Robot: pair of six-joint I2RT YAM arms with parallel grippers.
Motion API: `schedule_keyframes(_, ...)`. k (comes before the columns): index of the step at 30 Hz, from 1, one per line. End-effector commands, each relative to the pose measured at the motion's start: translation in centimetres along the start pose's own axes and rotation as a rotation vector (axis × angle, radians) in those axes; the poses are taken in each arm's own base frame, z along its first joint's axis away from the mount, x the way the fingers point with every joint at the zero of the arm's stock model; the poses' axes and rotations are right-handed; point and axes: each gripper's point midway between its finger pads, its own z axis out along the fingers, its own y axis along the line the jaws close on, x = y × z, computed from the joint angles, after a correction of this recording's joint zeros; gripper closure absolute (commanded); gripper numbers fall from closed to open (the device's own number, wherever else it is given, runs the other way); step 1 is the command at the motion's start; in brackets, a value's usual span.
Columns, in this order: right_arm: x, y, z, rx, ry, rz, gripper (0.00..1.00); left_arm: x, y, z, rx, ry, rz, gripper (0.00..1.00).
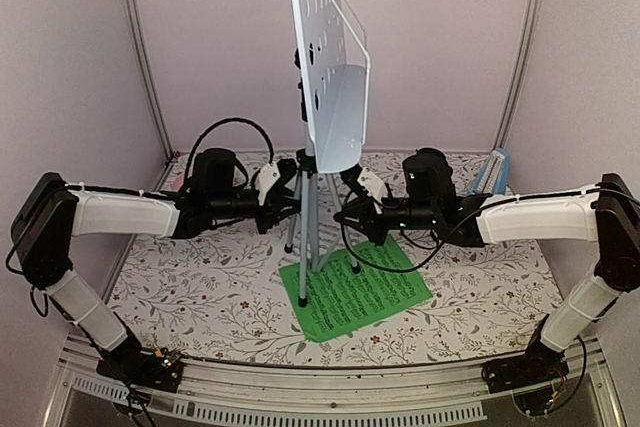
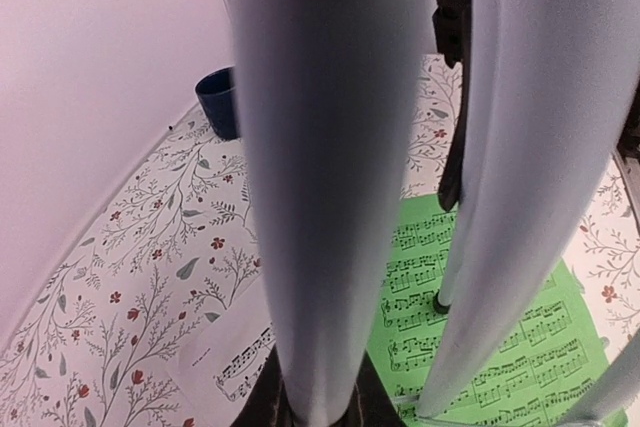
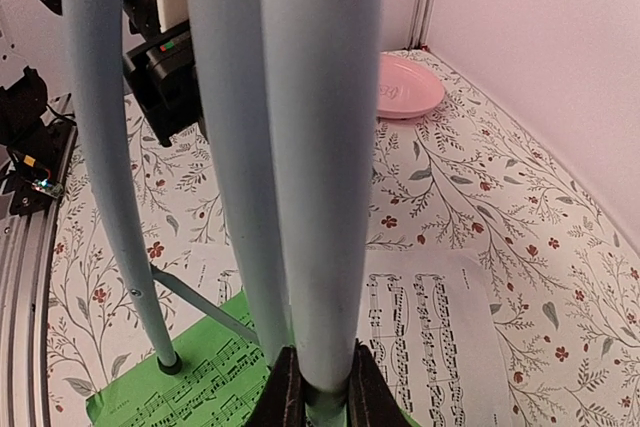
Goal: Set up the instrument practice props
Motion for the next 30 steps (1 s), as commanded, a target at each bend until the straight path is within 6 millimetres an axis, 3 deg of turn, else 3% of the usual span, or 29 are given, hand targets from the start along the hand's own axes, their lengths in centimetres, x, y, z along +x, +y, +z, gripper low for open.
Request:
schedule_keyframes(1,-1.8,-2.3,-2.2,0.089,-0.012,-0.042,1.0,-3.5,8.9,-3.2,-0.292,-0.079,0.037,1.0)
schedule_keyframes(16,-3.4,-8.0,-5.0,0.257,-0.023,-0.088,1.0,-3.8,13.2,-4.5,-0.403,-0.061,0.072,1.0)
schedule_keyframes(25,-3.2,-11.3,-7.3,0.327,-0.028,-0.07,1.0,-3.3,16.6,-6.1,-0.464,-0.041,0.05,1.0)
schedule_keyframes(30,-2.0,-13.0,-7.3,0.341,-0.008,-0.048,1.0,-3.2,18.2,-5.6,-0.459,-0.002,0.057,1.0)
